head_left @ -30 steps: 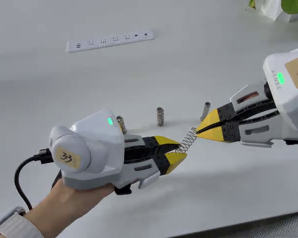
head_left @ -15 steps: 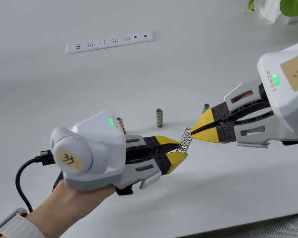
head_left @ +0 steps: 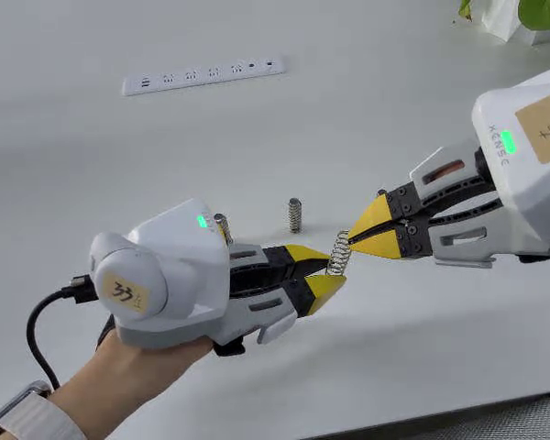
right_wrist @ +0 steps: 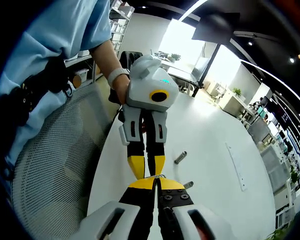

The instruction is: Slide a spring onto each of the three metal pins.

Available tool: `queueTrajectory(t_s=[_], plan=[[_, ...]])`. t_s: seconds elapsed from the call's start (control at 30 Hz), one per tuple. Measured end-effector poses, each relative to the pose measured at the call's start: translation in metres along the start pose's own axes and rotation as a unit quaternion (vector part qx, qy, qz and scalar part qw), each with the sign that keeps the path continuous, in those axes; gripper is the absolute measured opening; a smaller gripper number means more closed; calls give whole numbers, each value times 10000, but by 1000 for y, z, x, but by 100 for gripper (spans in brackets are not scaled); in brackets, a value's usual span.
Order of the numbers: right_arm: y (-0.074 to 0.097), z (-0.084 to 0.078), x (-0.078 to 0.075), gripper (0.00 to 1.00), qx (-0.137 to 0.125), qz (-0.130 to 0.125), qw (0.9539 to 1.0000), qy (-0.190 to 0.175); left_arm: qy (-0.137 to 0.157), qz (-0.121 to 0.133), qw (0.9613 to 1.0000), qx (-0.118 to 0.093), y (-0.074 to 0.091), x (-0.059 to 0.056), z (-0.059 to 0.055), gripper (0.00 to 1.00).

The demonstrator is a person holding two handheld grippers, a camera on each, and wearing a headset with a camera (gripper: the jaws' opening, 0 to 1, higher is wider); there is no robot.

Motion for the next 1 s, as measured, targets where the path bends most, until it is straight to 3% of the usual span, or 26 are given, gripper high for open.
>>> queueTrajectory(t_s=[0.33,0.5,0.67,0.9,0.93,1.0], plan=[[1,0,1,1,42,29,10000,-50,-39,-8,10000,8,-1,0,0,7],[2,0,2,13,55,92,9999,-125,-66,22,10000,27,0,2,0,7],[3,1,-1,22,87,146,9997,-192,-294,5,9994,162,0,1,-1,7],[-3,-1,-2,35,343,557,9978,-136,-512,-24,9978,409,-2,-1,-3,7],[-5,-2,-3,36,397,602,9973,-139,-536,38,9972,528,-2,-1,-4,7],[-8,-5,-4,35,469,668,9966,-60,-627,12,9964,570,-3,-1,-4,7]])
Point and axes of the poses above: the centre of the closed fingertips' face, and the gripper's own axes: y roughly backward along the fingers, x roughly to its left, z roughly out of its top, the point moved 10 cm from there along y, roughly backward along the fingers, and after that the axes turned 6 degrees about -z, right-handed, at the moved point
